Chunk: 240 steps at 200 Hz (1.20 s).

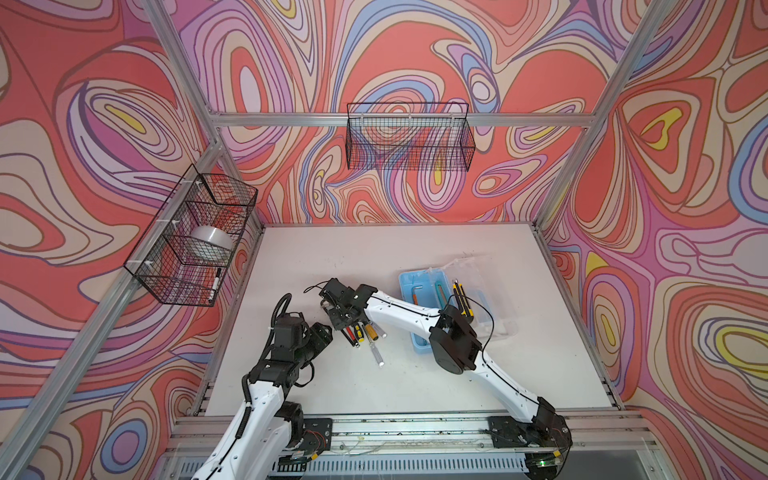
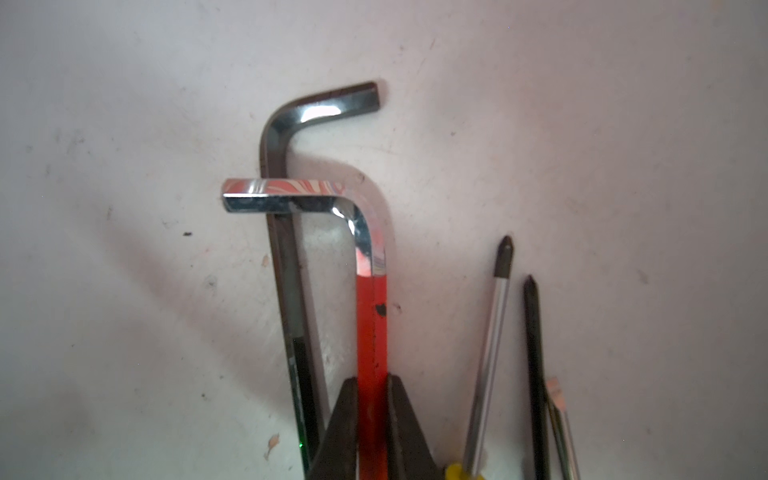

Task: Pack the tool kit
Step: 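Close the right gripper on the red hex key and lift it, then carry the red hex key over the blue box and lower it inside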

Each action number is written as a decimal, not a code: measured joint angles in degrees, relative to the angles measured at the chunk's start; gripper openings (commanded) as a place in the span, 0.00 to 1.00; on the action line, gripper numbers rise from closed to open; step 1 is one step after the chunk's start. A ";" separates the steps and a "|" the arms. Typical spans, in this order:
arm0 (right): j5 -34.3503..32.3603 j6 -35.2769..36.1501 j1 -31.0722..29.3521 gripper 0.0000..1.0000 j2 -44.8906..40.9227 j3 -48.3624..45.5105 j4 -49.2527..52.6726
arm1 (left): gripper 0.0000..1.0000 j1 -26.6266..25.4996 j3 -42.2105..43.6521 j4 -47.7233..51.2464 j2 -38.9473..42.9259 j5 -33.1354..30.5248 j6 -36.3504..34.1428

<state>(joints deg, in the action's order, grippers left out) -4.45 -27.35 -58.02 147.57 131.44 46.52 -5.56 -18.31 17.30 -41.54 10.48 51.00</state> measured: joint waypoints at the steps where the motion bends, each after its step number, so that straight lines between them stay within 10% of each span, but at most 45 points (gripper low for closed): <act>1: 0.07 -0.04 0.02 0.00 -0.11 -0.20 -0.13 | 0.75 0.00 0.00 0.00 0.00 0.00 0.00; 144: 12.39 -5.60 4.72 0.00 -22.86 -28.72 -15.19 | 0.75 0.00 -0.02 -0.85 -1.29 0.00 -0.50; 240: 6.05 -7.30 17.46 0.00 -51.36 -57.46 -17.27 | 0.74 0.02 -0.02 -2.14 -2.89 -0.42 -1.33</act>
<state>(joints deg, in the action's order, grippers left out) 1.61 -34.65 -40.56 96.20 73.97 29.26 -5.54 -18.33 15.16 -44.42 10.07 49.67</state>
